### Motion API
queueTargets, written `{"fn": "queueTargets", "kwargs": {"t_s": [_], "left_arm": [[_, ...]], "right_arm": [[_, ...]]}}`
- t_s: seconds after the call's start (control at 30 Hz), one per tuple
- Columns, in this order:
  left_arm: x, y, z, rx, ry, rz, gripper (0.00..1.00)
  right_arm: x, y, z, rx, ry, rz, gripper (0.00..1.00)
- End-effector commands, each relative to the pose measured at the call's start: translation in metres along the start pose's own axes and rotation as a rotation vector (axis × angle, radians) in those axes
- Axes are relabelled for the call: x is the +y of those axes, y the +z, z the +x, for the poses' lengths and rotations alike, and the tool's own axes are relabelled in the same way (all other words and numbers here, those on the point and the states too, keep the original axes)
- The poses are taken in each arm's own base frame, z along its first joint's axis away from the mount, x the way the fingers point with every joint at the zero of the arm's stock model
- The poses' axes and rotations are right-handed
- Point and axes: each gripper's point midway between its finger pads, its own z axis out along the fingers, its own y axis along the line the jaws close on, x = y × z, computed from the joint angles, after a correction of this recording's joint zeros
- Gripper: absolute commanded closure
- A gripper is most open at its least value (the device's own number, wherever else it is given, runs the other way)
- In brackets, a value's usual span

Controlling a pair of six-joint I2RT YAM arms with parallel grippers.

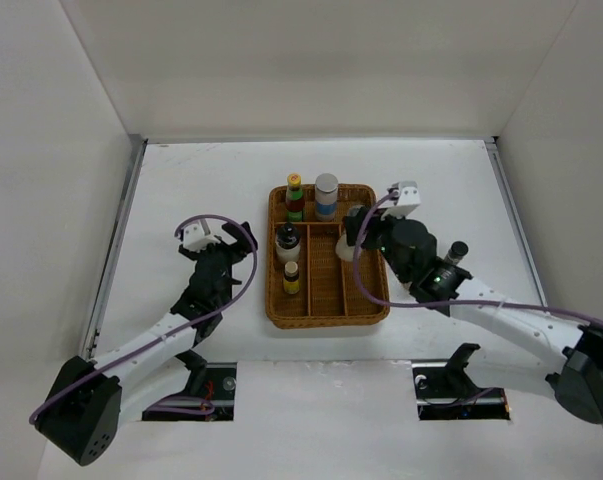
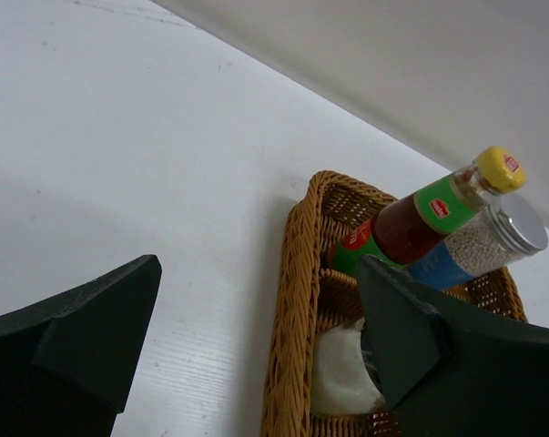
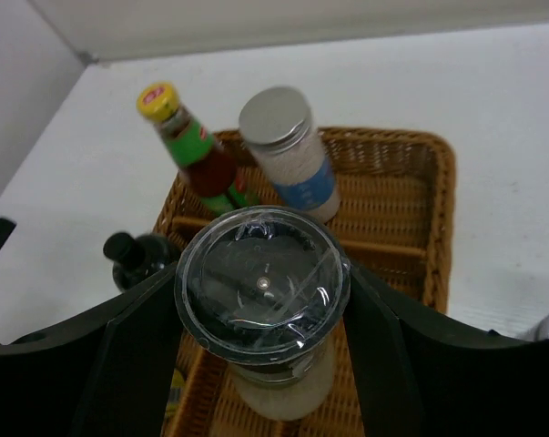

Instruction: Organize the condiment bottles

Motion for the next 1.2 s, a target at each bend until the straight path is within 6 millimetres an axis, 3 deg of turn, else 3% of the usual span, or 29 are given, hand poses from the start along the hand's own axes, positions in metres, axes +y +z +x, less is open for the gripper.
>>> {"fn": "queueTargets", "kwargs": {"t_s": [0.0, 0.1, 0.3, 0.5, 0.57, 0.6, 0.7, 0.8, 0.87, 0.93, 1.07, 1.17], "left_arm": [[-0.009, 0.004, -0.008, -0.026, -0.050, 0.021, 0.11], [-0.006, 0.003, -0.010, -0.032, -0.053, 0.018, 0.11], [-0.003, 0.003, -0.011, -0.037, -0.060, 0.017, 0.11], [-0.006, 0.002, -0.009, -0.027, -0.063, 0.038, 0.11], [-0.006, 0.002, -0.010, -0.028, -0.065, 0.039, 0.11], [-0.006, 0.003, -0.010, -0.028, -0.065, 0.037, 0.11], [-0.007, 0.003, -0.008, -0.023, -0.063, 0.041, 0.11], [-0.007, 0.003, -0.008, -0.023, -0.063, 0.041, 0.11], [-0.009, 0.002, -0.008, -0.021, -0.063, 0.046, 0.11], [-0.011, 0.002, -0.008, -0.020, -0.065, 0.052, 0.11], [-0.015, 0.001, -0.005, -0.007, -0.070, 0.069, 0.11], [-0.017, 0.002, -0.003, -0.001, -0.074, 0.075, 0.11]], "right_arm": [[0.043, 0.009, -0.024, -0.051, 0.062, -0.112, 0.48], [0.057, 0.022, -0.012, -0.029, 0.046, -0.132, 0.48], [0.066, 0.053, 0.018, 0.001, 0.036, -0.129, 0.48], [0.051, 0.081, 0.046, 0.022, -0.068, -0.027, 0.46], [0.045, 0.086, 0.055, 0.033, -0.098, 0.004, 0.40], [0.045, 0.086, 0.058, 0.037, -0.101, 0.011, 0.31], [0.048, 0.073, 0.043, 0.009, -0.088, -0.004, 0.10], [0.042, 0.044, 0.010, -0.044, -0.044, -0.015, 0.06], [0.021, 0.027, -0.009, -0.080, -0.030, 0.027, 0.06], [-0.025, 0.011, -0.021, -0.109, -0.019, 0.154, 0.07], [-0.117, -0.010, 0.000, -0.003, -0.055, 0.461, 0.08], [-0.148, -0.016, 0.016, 0.087, -0.082, 0.577, 0.07]]}}
